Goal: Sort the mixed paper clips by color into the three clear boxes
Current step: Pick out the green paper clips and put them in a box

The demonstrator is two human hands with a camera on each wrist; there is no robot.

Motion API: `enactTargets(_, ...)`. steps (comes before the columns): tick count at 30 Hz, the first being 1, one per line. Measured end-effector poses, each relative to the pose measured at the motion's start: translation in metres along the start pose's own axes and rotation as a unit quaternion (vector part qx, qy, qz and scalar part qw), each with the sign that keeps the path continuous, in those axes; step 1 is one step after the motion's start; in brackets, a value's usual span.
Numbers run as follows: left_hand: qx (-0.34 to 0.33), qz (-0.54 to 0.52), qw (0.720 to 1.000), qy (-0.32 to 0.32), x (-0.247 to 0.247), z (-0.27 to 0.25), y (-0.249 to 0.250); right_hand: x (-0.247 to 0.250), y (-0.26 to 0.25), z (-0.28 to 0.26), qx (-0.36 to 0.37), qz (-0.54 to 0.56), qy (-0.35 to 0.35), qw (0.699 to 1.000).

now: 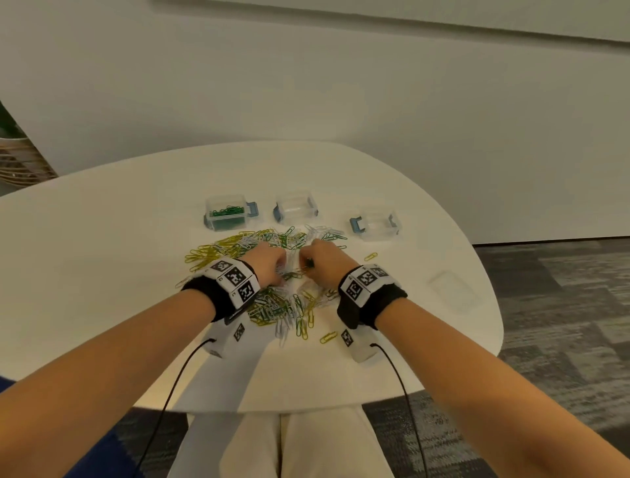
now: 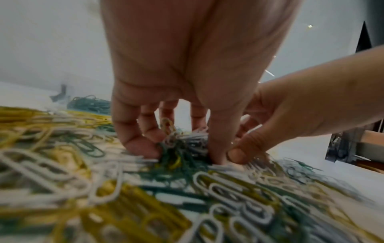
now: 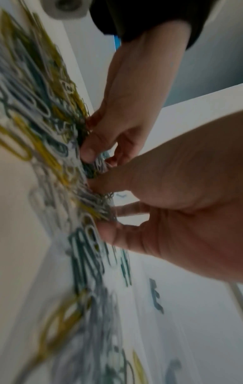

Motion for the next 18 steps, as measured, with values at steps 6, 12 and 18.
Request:
enactTargets(6,0.010,-0.068,0.994,0.083,0.020,-0.018,-0.037,0.038,0.044,-0.021,-0.075,0.133,0.078,0.985)
enactTargets(12,0.095,-0.001,0.995,0.011,0.017,-0.032,-0.056,0.044,0.065,-0.044,-0.170,0.014,-0.043,0.984)
enactTargets(18,0.104,0.018,0.994,-0.021,0.011,-0.038,-0.047,0.018,0.057,-0.047,-0.162,0.032,-0.067,0.984)
Point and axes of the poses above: each hand's wrist, its own z-axis towards the middle knuckle, its own x-axis out of the back of the hand, y = z × x, the point moved 2 cm from there along z, towards the middle knuckle, and after that the axes turned 10 degrees about y, right-handed, at the moved point
